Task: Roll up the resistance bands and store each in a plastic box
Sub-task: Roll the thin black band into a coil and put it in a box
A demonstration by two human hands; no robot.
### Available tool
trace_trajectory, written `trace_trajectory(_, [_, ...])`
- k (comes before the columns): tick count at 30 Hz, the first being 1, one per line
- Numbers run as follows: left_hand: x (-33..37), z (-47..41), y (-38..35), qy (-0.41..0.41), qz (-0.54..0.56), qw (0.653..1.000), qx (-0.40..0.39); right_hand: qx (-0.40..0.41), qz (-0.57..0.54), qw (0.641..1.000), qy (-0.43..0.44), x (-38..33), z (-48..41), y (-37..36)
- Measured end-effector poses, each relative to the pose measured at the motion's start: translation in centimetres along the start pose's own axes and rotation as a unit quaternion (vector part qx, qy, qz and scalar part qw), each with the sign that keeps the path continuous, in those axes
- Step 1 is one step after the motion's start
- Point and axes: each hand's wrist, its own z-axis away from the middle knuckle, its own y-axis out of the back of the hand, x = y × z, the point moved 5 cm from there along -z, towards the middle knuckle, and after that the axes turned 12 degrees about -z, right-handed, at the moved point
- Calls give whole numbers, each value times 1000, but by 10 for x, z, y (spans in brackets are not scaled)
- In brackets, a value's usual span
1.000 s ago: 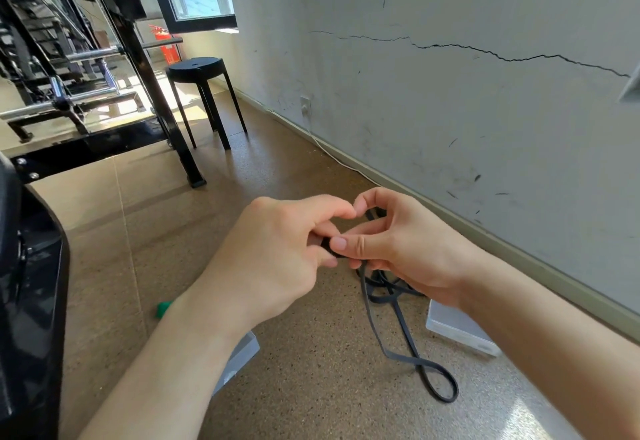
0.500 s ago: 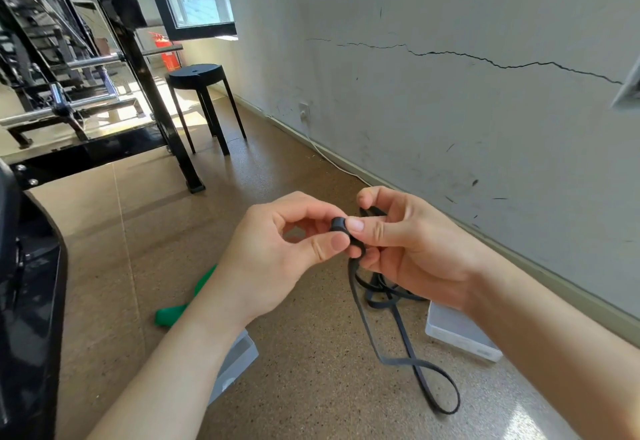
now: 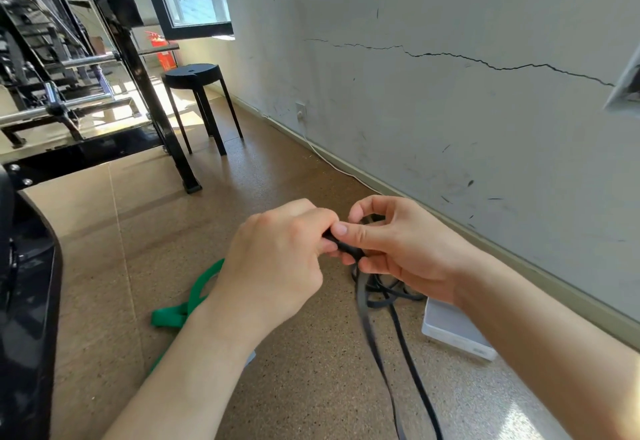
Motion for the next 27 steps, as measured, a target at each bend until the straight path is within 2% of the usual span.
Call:
trace_trajectory(6, [-1, 0, 0, -7, 22, 1000, 0, -1, 4, 1000, 9, 1, 0, -3])
trace_trajectory(9, [-10, -1, -4, 46, 111, 993, -1, -13, -16, 1000, 21, -2, 0, -2])
trace_trajectory(11, [-17, 0, -8, 115, 251, 961, -34, -32, -47, 998, 26, -5, 1, -1])
trace_trajectory(13, [-19, 0, -10, 146, 388, 908, -64, -60, -76, 995, 23, -7, 2, -2])
trace_trajectory(14, [-19, 0, -9, 148, 426, 890, -69, -75, -89, 993, 20, -7, 2, -4])
trace_trajectory(16, [-18, 0, -9, 140, 449, 879, -75, -104, -110, 988, 12, -7, 3, -7])
trace_trajectory(19, [-19, -1, -6, 124, 436, 890, -56, -126, -121, 985, -7, -6, 2, -8])
trace_trajectory(22, [-17, 0, -3, 111, 407, 905, -47, -133, -87, 987, -35, -4, 4, -10])
trace_trajectory(27, [-14, 0, 4, 71, 241, 968, -23, -82, 18, 996, -35, -2, 5, -8])
